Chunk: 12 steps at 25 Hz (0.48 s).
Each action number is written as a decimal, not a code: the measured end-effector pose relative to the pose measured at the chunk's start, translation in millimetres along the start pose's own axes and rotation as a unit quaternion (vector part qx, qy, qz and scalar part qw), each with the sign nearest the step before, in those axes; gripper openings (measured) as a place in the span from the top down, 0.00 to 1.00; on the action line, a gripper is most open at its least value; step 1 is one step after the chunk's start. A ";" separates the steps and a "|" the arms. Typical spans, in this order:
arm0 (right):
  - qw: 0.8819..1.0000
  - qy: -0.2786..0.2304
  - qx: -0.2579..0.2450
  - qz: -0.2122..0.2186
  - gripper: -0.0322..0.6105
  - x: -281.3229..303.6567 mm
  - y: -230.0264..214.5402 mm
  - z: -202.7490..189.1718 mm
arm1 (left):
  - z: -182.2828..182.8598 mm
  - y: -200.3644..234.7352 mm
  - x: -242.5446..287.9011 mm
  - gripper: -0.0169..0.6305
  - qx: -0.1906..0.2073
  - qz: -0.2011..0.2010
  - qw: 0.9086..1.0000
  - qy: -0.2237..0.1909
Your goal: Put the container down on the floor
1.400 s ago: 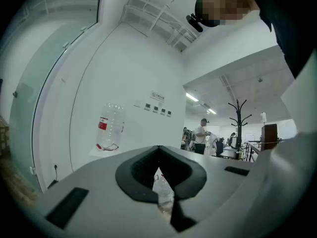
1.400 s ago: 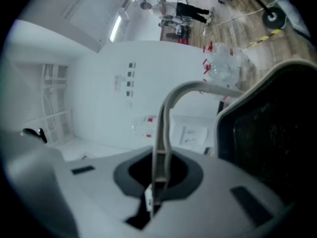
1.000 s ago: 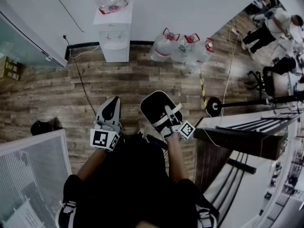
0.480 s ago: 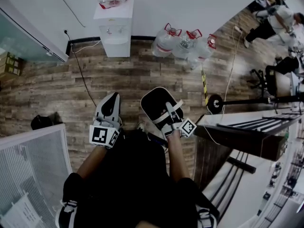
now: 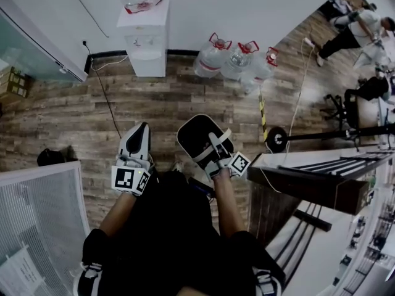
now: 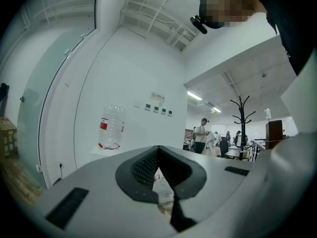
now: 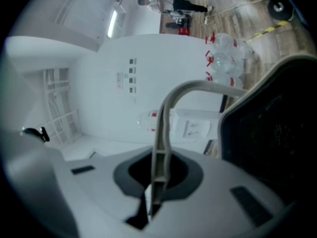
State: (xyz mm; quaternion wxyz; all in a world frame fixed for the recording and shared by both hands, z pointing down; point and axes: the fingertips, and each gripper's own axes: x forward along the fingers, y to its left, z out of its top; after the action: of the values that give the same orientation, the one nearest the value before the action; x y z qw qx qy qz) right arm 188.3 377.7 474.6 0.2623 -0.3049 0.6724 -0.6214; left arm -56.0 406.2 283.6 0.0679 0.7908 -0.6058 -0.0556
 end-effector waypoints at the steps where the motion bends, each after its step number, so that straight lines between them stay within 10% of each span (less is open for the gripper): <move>1: 1.000 0.003 0.004 -0.004 0.90 -0.4 -1.3 2.0 | -2.3 -4.0 -0.5 0.94 -0.001 0.001 1.000 0.002; 12: 1.000 -0.011 0.006 -0.025 0.90 -4.8 -14.4 42.5 | -3.3 -14.6 29.6 0.94 0.001 -0.007 1.000 0.005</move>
State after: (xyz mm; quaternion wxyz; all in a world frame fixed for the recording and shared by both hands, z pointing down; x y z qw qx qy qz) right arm 223.9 351.9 485.0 0.2564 -0.3268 0.6577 -0.6284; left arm -33.8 381.5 284.2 0.0695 0.7953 -0.6001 -0.0517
